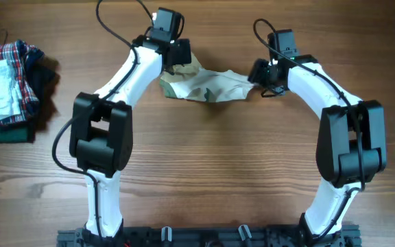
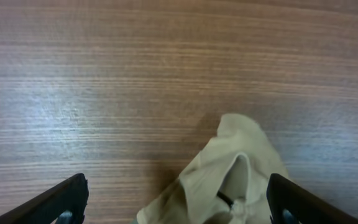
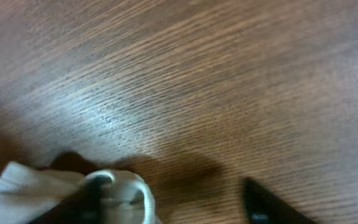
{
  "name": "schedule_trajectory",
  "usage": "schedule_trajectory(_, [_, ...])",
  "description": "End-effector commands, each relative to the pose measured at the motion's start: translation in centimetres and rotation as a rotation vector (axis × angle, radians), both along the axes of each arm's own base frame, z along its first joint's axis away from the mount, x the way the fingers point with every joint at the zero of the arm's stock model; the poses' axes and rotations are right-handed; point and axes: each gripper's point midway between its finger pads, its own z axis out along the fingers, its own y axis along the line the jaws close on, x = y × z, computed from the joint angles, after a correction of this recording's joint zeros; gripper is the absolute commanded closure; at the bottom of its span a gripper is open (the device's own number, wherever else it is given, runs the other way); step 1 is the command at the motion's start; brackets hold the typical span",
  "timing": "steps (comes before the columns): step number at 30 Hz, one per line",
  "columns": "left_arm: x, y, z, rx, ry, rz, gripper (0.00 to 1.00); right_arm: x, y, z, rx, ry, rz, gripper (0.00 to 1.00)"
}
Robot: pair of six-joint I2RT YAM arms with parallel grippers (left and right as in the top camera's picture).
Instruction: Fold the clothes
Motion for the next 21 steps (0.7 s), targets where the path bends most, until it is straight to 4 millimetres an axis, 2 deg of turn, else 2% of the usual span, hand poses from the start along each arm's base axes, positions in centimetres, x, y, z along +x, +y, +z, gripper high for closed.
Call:
schedule_trajectory(1, [0.7,0.4,7.6,-0.011,-0.121,-0.005,0.09,1.6,0.4,3.8,-0.062,-0.103,0.194,0.17])
schedule_trajectory(3, [-0.7,0.7,8.7,-0.016,-0.093,0.002,0.16,1.1,0.6,6.3,-0.061,-0.125,0.215,0.18])
schedule_trajectory(4, [-1.7,1.1,8.3,-0.016,-0.047,0.022,0.33,0.9,1.1,7.5,-0.056,-0.146,0.255,0.23])
schedule_trajectory(5, [-2.5,1.4,7.6,-0.011,-0.002,0.039,0.54,0.6,2.3,8.8,-0.027,-0.178,0.338,0.31])
schedule_trajectory(6, [-3.5,1.5,6.7,-0.009,0.052,0.040,0.80,-0.1,4.0,10.1,0.031,-0.201,0.415,0.52])
schedule_trajectory(7, [-4.3,1.1,5.9,-0.035,0.101,0.037,0.96,-0.9,5.5,10.8,0.077,-0.208,0.485,0.72])
schedule_trajectory(8, [-4.9,0.3,5.3,-0.072,0.137,0.011,0.96,-1.6,6.4,10.8,0.099,-0.205,0.543,0.88])
schedule_trajectory(9, [-5.3,-0.5,4.8,-0.110,0.167,-0.013,0.96,-2.2,7.1,10.6,0.101,-0.191,0.582,0.96])
schedule_trajectory(11, [-5.7,-1.4,3.2,-0.145,0.219,-0.036,0.96,-3.4,8.7,9.1,0.081,-0.164,0.676,0.96])
schedule_trajectory(14, [-5.1,-1.7,-0.5,-0.134,0.262,-0.031,0.96,-4.7,10.9,6.3,0.039,-0.121,0.805,0.96])
schedule_trajectory(16, [-4.4,-1.9,-1.8,-0.136,0.257,-0.032,0.96,-4.3,11.0,5.0,0.038,-0.109,0.801,0.96])
schedule_trajectory(21, [-2.8,-2.4,-3.5,-0.149,0.215,-0.037,0.96,-4.0,10.5,0.7,0.023,-0.030,0.775,0.96])
